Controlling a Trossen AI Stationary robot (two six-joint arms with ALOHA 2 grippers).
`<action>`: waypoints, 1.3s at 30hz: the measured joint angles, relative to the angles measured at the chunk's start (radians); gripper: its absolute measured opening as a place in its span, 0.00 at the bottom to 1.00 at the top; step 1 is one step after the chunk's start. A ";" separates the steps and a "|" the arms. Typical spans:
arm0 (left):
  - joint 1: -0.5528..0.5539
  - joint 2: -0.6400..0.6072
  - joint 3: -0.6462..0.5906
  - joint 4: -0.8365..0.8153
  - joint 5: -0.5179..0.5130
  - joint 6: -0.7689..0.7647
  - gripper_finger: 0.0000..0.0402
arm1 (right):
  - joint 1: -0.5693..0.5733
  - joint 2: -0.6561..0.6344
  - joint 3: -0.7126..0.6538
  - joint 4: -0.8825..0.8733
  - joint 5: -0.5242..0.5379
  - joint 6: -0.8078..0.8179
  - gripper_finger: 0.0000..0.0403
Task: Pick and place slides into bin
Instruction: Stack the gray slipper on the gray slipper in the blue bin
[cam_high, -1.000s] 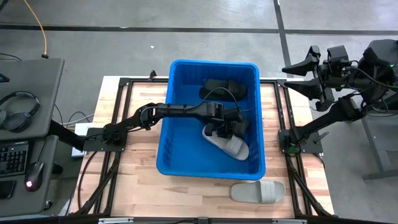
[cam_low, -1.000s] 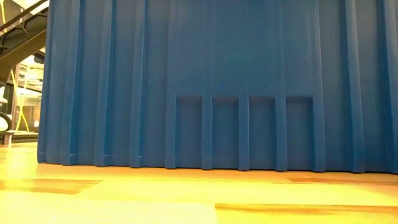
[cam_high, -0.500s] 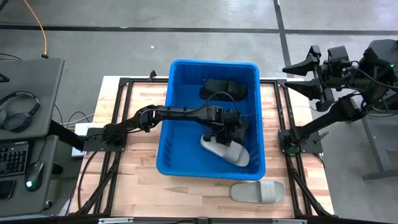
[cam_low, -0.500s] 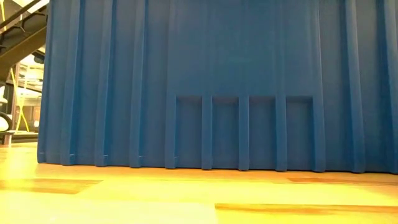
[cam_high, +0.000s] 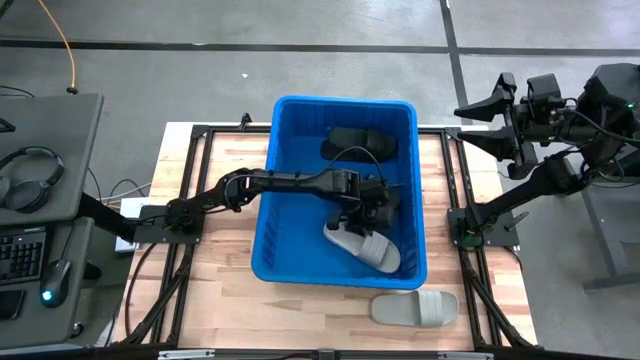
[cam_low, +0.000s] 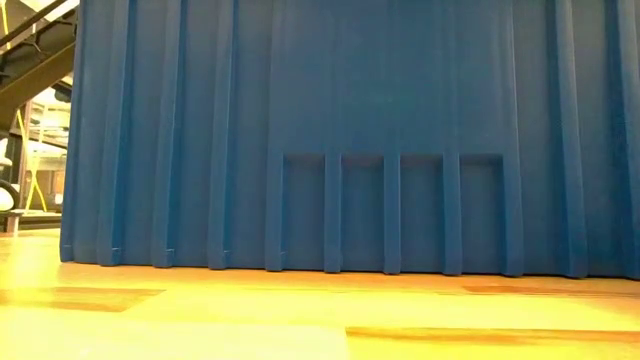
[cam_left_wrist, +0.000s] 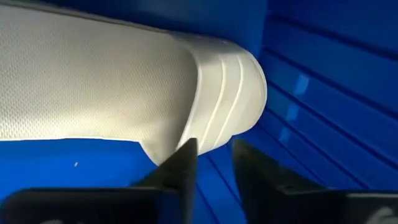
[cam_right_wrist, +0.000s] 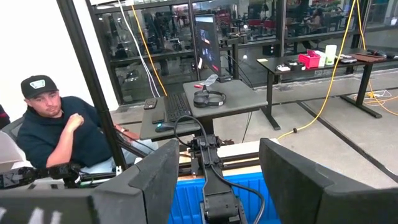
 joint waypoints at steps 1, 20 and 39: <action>0.000 0.000 0.000 0.000 -0.001 -0.007 0.25 | 0.000 0.000 0.000 0.000 0.000 0.000 0.52; 0.012 -0.184 0.000 0.090 0.025 0.415 0.48 | 0.000 -0.046 0.000 -0.100 -0.019 0.061 0.52; 0.026 -0.650 0.000 -0.095 -0.339 0.841 0.24 | 0.000 -0.228 -0.335 -0.366 -0.060 0.546 0.52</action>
